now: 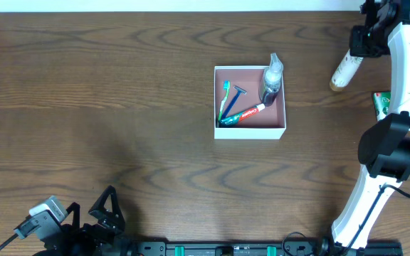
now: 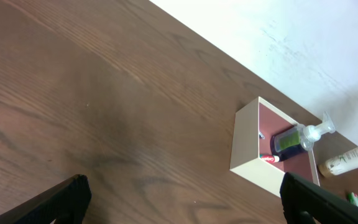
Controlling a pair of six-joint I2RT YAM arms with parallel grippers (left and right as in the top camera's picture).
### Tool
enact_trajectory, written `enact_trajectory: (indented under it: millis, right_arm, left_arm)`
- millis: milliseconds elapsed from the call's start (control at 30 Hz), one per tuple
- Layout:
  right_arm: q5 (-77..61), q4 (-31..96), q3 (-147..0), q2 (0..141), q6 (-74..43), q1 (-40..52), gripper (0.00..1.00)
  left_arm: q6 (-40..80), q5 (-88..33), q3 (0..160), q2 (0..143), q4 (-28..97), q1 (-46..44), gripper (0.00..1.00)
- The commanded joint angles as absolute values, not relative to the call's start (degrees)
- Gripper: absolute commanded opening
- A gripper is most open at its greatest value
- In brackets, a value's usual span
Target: Pack container
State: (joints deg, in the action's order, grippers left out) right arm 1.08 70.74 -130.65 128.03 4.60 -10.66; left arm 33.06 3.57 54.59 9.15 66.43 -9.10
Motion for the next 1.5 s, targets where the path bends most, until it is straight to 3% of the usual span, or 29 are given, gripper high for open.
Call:
enact_trajectory:
  millis: [0,300,633,700,800,867,933,1333,1467]
  right_arm:
    - [1.3,69.4,-131.2,127.2,4.3,-10.4,0.01]
    - [1.2,68.6,-131.2,127.4,3.7,-10.4,0.01]
    - [1.1,71.4,-130.6,127.6,3.7,-10.4,0.17]
    - [1.1,71.6,-130.6,127.6,3.7,-10.4,0.32]
    - [1.1,72.1,-130.7,127.6,3.7,-10.4,0.72]
    - [1.1,72.6,-130.8,127.6,3.7,-10.4,0.88]
    - [1.1,73.2,-131.2,127.4,3.7,-10.4,0.99]
    - [1.6,74.9,-132.4,114.4,2.9,-11.4,0.99]
    - [1.5,80.9,-132.4,109.3,9.1,-13.7,0.99]
  left_arm:
    - [33.3,3.6,54.6,9.0,66.4,-8.9,0.98]
    - [33.3,3.6,54.6,9.0,66.4,-8.9,0.98]
    - [33.3,3.6,54.6,9.0,66.4,-8.9,0.98]
    - [33.3,3.6,54.6,9.0,66.4,-8.9,0.98]
    - [33.3,3.6,54.6,9.0,66.4,-8.9,0.98]
    - [33.3,3.6,54.6,9.0,66.4,-8.9,0.98]
    - [33.3,3.6,54.6,9.0,66.4,-8.9,0.98]
    - [33.3,3.6,54.6,9.0,66.4,-8.9,0.98]
    - [33.3,3.6,54.6,9.0,66.4,-8.9,0.98]
